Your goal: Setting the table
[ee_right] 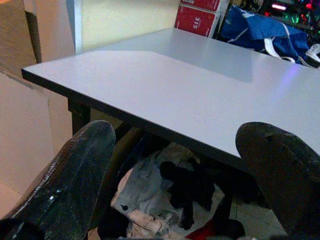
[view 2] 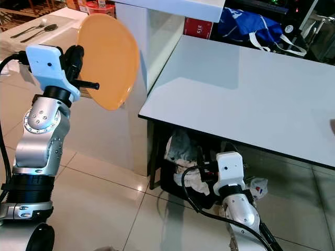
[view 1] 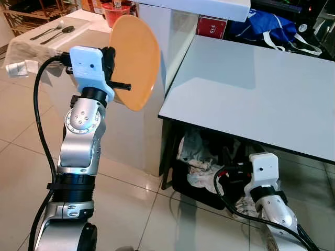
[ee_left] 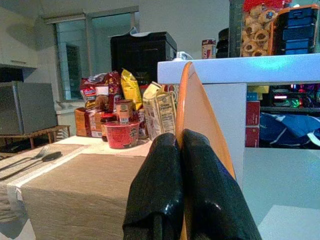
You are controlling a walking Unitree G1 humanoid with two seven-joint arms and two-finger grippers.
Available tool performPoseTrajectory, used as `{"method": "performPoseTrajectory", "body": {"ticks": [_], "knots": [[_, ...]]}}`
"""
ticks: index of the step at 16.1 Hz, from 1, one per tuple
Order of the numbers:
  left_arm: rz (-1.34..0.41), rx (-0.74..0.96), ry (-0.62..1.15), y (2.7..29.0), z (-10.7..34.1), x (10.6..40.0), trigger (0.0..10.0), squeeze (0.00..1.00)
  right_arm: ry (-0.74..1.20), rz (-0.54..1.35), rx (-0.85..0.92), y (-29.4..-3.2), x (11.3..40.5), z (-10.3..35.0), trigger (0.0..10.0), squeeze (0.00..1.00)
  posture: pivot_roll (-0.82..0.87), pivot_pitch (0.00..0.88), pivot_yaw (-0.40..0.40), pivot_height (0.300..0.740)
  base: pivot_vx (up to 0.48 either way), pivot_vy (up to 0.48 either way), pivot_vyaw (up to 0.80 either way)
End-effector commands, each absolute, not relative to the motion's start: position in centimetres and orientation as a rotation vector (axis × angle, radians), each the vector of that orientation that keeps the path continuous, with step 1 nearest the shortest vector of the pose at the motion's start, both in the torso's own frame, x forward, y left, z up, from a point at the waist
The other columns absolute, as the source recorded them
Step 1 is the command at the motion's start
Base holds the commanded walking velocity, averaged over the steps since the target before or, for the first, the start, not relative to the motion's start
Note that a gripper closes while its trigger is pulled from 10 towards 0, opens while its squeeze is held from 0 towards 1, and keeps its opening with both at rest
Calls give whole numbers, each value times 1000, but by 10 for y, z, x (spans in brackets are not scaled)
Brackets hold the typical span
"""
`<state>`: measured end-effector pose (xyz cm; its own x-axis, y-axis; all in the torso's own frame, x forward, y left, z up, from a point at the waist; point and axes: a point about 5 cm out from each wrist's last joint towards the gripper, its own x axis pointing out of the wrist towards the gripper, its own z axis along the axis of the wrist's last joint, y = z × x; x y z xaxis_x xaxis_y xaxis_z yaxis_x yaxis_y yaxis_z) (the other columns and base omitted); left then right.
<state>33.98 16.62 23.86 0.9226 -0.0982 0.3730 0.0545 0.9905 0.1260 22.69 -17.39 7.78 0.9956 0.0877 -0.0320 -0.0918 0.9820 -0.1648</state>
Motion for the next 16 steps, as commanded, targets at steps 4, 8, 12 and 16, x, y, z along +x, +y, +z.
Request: {"method": "performPoseTrajectory", "body": {"ticks": [4, 8, 12, 16], "knots": [[-126, 110, -480, 155, 259, 339, 0, 0, 10, 73, -172, -177, 230, 79, 10000, 0, -47, 0, -36, 740, 0, -472, 0], [-147, 122, -463, 152, 254, 340, 0, 0, -8, 65, -168, -177, 230, 82, 10000, 0, -51, 0, -32, 740, 0, -462, 0], [-193, 136, -456, 147, 251, 341, 0, 0, -10, 53, -165, -178, 227, 81, 10000, 0, -60, 0, -21, 740, 0, -458, 0], [-219, 142, -455, 143, 251, 344, 0, 0, -14, 46, -166, -178, 225, 80, 10000, 0, -70, 0, -8, 740, 0, -458, 0]]}}
